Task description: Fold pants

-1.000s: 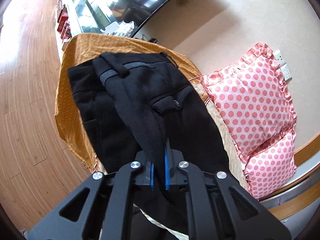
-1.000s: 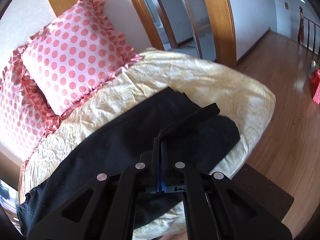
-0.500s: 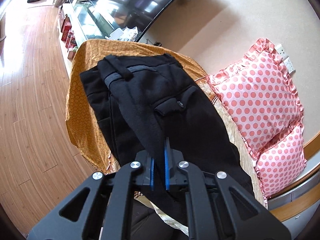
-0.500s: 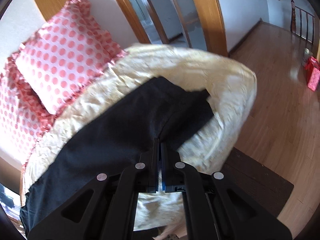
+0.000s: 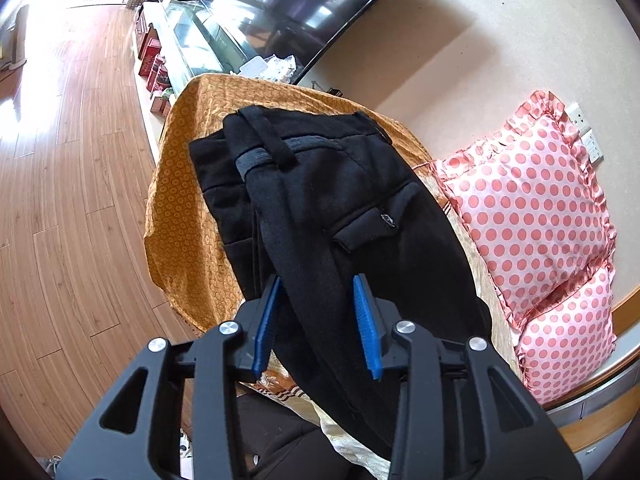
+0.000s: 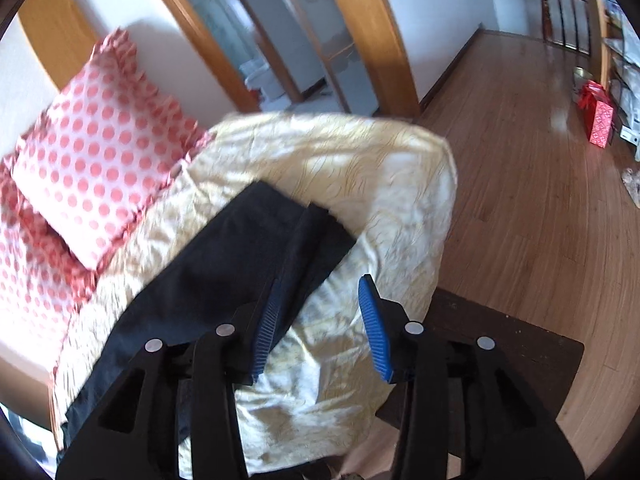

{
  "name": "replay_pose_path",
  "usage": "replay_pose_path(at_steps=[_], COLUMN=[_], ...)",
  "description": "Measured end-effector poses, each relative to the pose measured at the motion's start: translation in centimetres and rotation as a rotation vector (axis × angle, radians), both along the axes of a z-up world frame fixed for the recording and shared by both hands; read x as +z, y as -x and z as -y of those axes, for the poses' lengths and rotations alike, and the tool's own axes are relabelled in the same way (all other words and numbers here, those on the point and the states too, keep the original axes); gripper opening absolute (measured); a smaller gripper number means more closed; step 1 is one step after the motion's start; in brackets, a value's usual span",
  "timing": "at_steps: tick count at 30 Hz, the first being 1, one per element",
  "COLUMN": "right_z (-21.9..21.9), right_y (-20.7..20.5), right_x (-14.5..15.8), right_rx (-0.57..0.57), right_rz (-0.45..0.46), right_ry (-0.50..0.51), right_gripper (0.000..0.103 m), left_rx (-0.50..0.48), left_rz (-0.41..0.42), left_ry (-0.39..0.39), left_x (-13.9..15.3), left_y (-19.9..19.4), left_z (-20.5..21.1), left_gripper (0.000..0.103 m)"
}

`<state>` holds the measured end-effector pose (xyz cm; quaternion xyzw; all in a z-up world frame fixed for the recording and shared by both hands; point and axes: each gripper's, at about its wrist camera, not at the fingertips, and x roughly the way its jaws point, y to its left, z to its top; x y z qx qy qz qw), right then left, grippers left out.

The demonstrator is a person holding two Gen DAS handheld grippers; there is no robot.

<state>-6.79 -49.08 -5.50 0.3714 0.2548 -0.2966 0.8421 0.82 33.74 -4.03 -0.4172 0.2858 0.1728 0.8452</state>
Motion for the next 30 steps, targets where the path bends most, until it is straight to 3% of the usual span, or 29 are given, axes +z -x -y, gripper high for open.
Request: replay_pose_path(at_steps=[5, 8, 11, 18, 20, 23, 26, 29, 30], right_z=[-1.4, -1.4, -0.5, -1.3, -1.3, -1.4, -1.5, -2.0, -2.0], right_y=[-2.8, -5.0, -6.4, -6.2, -6.2, -6.4, -6.4, -6.7, -6.7], right_x=[1.5, 0.6, -2.1, -2.0, -2.0, -2.1, -2.2, -2.1, -2.0], right_rx=[0.148, 0.173, 0.160, 0.163, 0.162, 0.164, 0.171, 0.183, 0.187], right_rz=[0.097, 0.019, -0.094, -0.109, -0.111, -0.120, -0.116, -0.141, -0.142], right_ry=[0.079, 0.074, -0.020, 0.037, 0.042, 0.054, 0.062, 0.099, 0.103], right_gripper=[0.043, 0.043, 0.043, 0.042, 0.042, 0.042, 0.044, 0.045, 0.045], left_rx=[0.011, 0.006, -0.002, -0.009, -0.002, 0.001, 0.009, 0.006, 0.013], left_rz=[0.003, -0.002, -0.007, -0.006, -0.008, 0.005, 0.015, -0.019, -0.027], left_ry=[0.012, 0.028, 0.041, 0.092, 0.089, 0.061, 0.067, 0.041, 0.029], left_x=[0.1, 0.0, 0.1, -0.2, -0.3, 0.1, 0.0, -0.5, -0.4], left_y=[-0.5, -0.9, -1.2, -1.8, -2.0, -1.5, -0.7, -1.0, -0.8], left_z=[-0.3, -0.5, -0.6, -1.2, -1.2, -0.6, -0.7, -0.8, -0.8], left_gripper=[0.036, 0.036, 0.036, 0.036, 0.032, 0.018, 0.016, 0.029, 0.039])
